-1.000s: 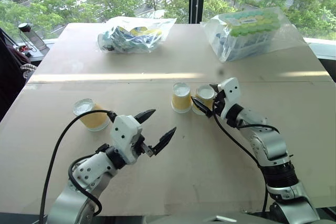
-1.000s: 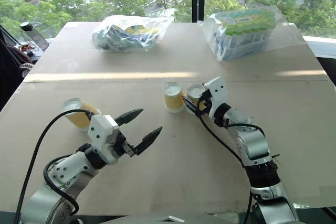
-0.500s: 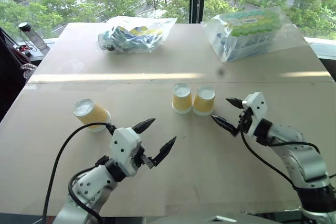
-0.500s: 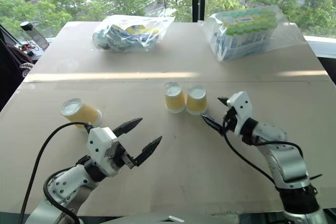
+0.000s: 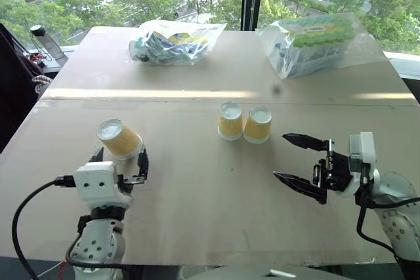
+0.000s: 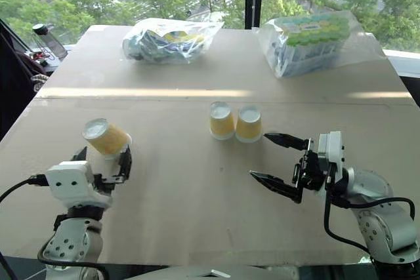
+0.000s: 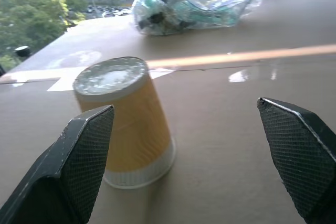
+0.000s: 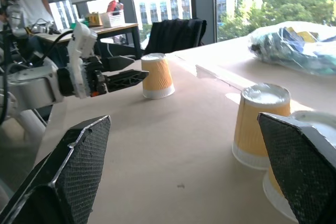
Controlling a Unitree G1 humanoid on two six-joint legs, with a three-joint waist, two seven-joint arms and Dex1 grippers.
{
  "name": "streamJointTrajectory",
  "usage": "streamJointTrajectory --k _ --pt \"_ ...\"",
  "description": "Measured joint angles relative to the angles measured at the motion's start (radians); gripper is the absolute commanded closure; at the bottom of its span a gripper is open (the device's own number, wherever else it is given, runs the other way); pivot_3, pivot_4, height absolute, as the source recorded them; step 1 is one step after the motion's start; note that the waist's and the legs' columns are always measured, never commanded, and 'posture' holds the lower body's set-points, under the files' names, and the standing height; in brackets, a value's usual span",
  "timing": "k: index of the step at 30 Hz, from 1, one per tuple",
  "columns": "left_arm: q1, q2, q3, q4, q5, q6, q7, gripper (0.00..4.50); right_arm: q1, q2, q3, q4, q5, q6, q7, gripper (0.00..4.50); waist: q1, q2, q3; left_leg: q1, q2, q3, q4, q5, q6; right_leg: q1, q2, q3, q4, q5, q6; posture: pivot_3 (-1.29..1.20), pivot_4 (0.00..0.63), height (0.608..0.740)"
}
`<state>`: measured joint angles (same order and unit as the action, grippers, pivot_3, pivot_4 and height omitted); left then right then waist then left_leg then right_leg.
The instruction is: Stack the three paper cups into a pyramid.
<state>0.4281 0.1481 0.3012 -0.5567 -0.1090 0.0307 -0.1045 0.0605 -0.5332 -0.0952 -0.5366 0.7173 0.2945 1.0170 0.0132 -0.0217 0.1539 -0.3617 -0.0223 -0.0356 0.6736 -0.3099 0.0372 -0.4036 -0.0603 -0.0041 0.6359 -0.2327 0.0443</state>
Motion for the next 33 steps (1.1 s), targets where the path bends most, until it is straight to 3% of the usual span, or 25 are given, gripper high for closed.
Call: streamJointTrajectory --k 27,31,33 --pt "-0.327 0.093 0.055 0.354 0.026 -0.061 0.048 0.0 -0.032 0.007 0.025 0.0 -0.03 -0.035 -0.044 0.07 0.001 0.0 0.0 -0.001 -0.002 -0.003 0.0 0.0 -0.001 0.0 -0.008 0.001 0.0 0.0 0.0 0.0 0.15 0.74" --pt "-0.35 0.096 0.055 0.374 0.025 -0.067 0.048 1.03 -0.032 0.007 0.04 0.0 -0.032 -0.037 -0.046 0.0 0.001 0.0 0.0 -0.001 -0.002 -0.003 0.0 0.0 -0.001 0.0 -0.008 0.001 0.0 0.0 0.0 0.0 0.15 0.74" --pt "-0.355 0.094 0.055 0.374 0.02 -0.067 0.048 2.03 -0.032 0.007 0.04 0.0 -0.033 -0.038 -0.046 0.0 0.001 0.0 0.0 -0.001 -0.002 -0.003 0.0 0.0 -0.001 0.0 -0.008 0.001 0.0 0.0 0.0 0.0 0.15 0.74"
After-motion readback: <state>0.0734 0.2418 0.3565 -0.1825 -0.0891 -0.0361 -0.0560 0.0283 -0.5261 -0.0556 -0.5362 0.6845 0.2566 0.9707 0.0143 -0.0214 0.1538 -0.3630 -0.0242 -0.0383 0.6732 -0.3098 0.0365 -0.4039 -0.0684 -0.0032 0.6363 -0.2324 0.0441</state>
